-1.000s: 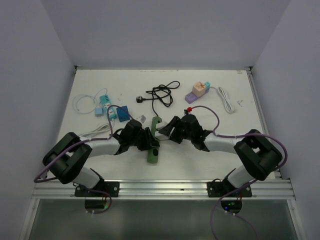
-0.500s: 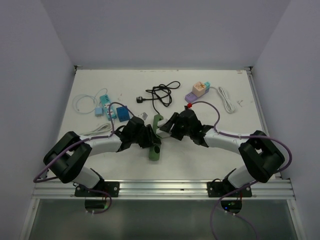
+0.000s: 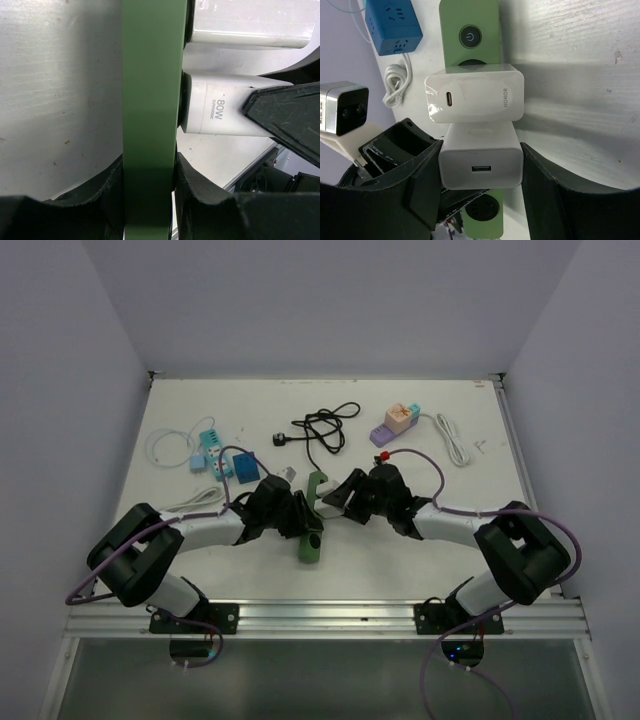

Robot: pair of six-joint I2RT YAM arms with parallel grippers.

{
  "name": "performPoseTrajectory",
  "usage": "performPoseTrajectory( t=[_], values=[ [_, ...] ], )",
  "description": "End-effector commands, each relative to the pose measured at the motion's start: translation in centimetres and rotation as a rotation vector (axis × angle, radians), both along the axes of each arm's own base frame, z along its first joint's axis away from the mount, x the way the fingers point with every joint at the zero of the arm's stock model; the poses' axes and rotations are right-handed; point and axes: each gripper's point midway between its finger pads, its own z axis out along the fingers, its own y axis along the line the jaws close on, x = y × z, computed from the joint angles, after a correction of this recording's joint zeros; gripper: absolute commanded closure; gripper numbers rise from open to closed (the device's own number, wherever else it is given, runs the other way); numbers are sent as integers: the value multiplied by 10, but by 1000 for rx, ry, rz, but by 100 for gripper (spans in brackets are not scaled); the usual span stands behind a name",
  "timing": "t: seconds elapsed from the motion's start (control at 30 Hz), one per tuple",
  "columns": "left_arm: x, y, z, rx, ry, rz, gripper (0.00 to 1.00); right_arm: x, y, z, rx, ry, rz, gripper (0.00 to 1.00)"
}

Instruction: Pull the plug off the socket

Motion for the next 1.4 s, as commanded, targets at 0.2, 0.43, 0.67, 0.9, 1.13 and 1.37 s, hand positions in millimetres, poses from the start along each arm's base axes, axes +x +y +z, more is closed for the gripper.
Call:
performPoseTrajectory(
  t=[0.2,0.43,0.67,0.9,1.13,1.37],
  values=[
    [10,113,-59,337,85,341,100,16,-8,45,149,-96,-10,100],
    [14,131,-60,415,80,379,100,24,-20,52,54,-104,-48,100],
    [14,121,-69,482,90,346,100,33,-21,66,2,-99,-87,100],
    [11,122,-72,500,96,351,100,30,-27,59,-19,-80,-98,100],
    [10,131,-74,420,131,378,100,25,-41,51,48,-69,-80,100],
    [20,133,-66,429,113,390,100,26,-48,58,70,-68,-78,100]
  ],
)
